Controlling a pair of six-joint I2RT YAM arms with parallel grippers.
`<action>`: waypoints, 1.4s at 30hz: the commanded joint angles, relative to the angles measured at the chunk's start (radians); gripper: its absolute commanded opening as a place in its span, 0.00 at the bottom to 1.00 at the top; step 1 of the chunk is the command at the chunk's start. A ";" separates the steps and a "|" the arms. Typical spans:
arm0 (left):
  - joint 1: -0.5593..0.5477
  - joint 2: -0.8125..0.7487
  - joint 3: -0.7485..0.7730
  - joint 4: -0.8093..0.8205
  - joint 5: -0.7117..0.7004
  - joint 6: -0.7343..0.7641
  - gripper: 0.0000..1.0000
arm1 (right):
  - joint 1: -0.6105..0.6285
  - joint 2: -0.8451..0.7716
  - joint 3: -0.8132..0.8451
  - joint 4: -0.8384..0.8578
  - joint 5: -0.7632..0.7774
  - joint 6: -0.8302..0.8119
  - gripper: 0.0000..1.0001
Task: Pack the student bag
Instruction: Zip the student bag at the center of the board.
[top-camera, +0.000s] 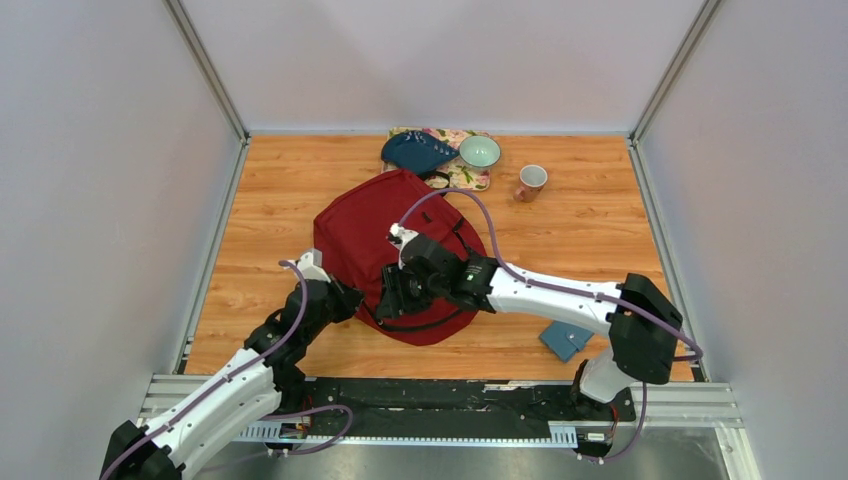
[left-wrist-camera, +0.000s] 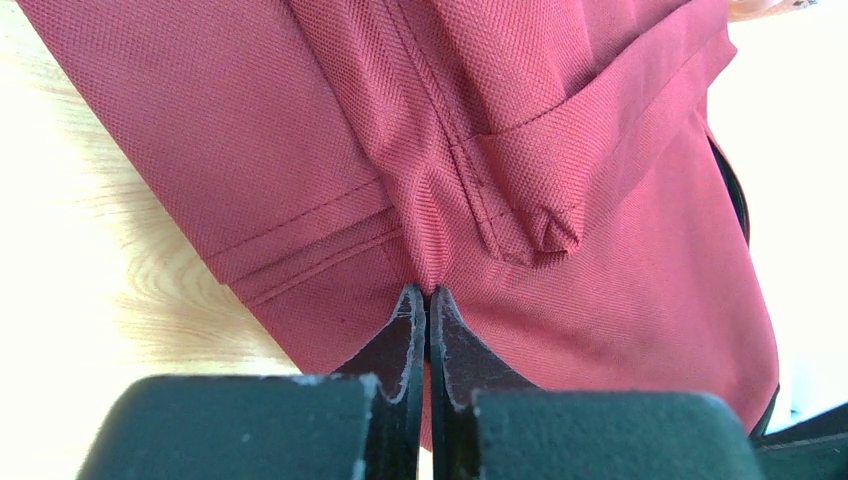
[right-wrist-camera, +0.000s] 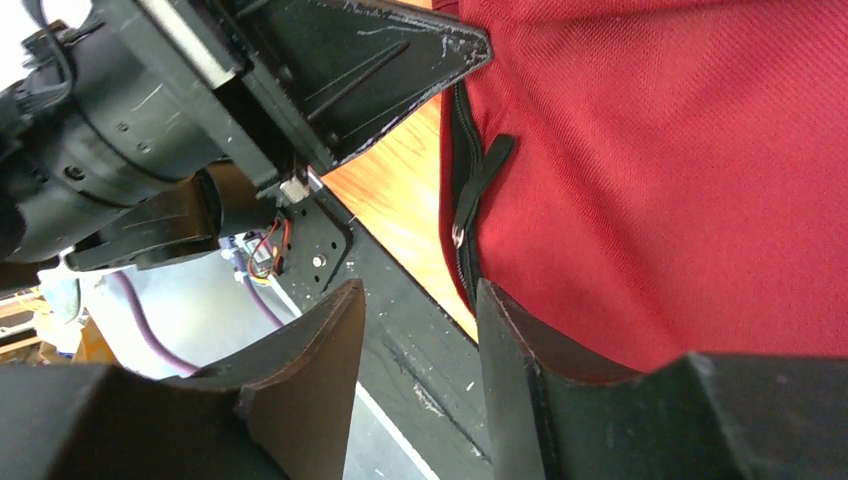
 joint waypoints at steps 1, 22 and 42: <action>0.006 -0.018 -0.004 0.040 0.034 0.009 0.00 | 0.008 0.063 0.072 -0.018 0.030 -0.039 0.46; 0.006 -0.044 0.027 0.023 0.092 0.023 0.00 | 0.010 0.203 0.128 0.033 0.004 -0.118 0.43; 0.004 -0.064 0.036 -0.001 0.101 0.025 0.00 | 0.010 0.237 0.116 0.076 0.009 -0.134 0.17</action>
